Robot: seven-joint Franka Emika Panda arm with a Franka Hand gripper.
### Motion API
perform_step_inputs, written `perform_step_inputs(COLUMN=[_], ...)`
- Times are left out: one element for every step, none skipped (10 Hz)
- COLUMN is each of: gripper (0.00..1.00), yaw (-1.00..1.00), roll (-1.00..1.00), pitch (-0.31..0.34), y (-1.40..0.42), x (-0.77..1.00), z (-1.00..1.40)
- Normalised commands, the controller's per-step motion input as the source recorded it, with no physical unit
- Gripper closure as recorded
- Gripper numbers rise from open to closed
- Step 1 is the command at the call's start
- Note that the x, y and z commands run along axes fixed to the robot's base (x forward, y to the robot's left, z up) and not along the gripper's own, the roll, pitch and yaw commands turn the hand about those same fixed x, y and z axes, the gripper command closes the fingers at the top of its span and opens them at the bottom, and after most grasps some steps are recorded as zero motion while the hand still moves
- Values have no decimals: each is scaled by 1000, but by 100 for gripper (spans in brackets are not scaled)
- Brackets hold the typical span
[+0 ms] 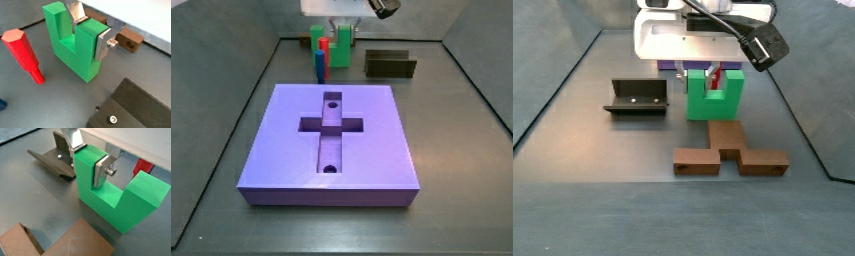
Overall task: Pick up the green object. Move up. Move to above the board. Insert the green object.
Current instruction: Pick up the green object.
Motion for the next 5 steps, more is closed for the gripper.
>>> perform_step_inputs(gripper=[100, 100, 100, 100, 100], yaw=[0, 0, 0, 0, 0], roll=[0, 0, 0, 0, 0], pitch=[0, 0, 0, 0, 0], y=[0, 0, 0, 0, 0], x=[0, 0, 0, 0, 0], z=[0, 0, 0, 0, 0])
